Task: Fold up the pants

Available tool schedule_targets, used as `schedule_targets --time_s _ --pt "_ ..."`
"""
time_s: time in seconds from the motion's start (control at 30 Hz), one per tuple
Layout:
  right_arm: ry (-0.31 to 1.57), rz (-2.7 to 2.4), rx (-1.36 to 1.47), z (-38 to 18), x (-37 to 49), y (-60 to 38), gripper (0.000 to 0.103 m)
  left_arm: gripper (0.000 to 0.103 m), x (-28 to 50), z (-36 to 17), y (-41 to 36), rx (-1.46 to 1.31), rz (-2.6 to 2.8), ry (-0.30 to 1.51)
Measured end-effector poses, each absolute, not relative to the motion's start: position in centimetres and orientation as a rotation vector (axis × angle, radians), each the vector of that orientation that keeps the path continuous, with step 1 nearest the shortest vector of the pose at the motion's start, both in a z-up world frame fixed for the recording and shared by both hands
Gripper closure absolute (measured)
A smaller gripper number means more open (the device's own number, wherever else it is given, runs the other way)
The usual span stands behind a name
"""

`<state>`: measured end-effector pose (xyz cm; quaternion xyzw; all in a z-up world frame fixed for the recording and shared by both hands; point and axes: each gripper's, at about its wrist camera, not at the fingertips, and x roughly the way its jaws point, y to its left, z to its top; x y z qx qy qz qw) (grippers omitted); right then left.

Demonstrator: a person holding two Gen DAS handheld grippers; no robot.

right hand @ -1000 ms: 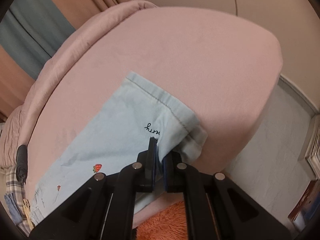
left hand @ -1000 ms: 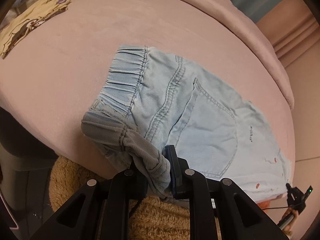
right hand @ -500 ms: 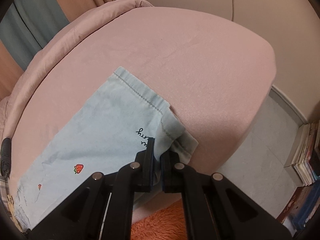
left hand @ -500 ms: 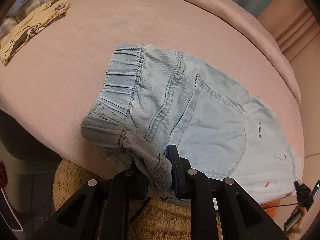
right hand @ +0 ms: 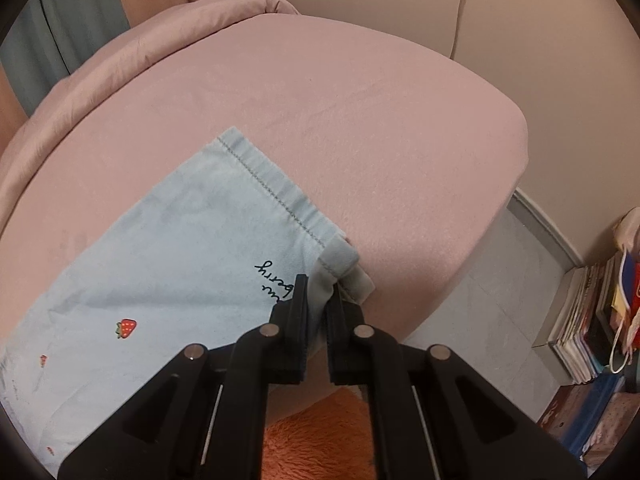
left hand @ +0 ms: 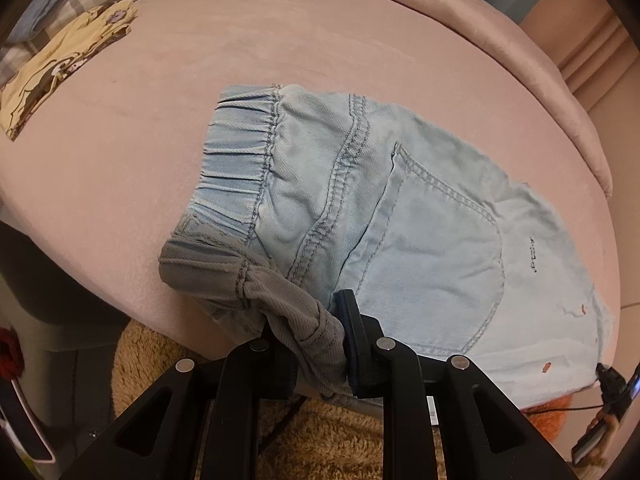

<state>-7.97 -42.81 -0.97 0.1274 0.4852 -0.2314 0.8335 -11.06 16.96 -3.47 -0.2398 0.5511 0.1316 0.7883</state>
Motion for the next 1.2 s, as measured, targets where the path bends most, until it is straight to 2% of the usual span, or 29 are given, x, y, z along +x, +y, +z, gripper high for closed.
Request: schedule_targets --time_s 0.57,1.2 --pt "1.041 -0.538 0.181 -1.5 -7.1 -41.2 0.098 0.081 -10.7 -3.6 16.7 -0.516 0.29 1.194" --pt "1.014 -0.528 0.23 -1.7 -7.4 -41.6 0.097 0.081 -10.9 -3.8 16.5 -0.528 0.314 1.168"
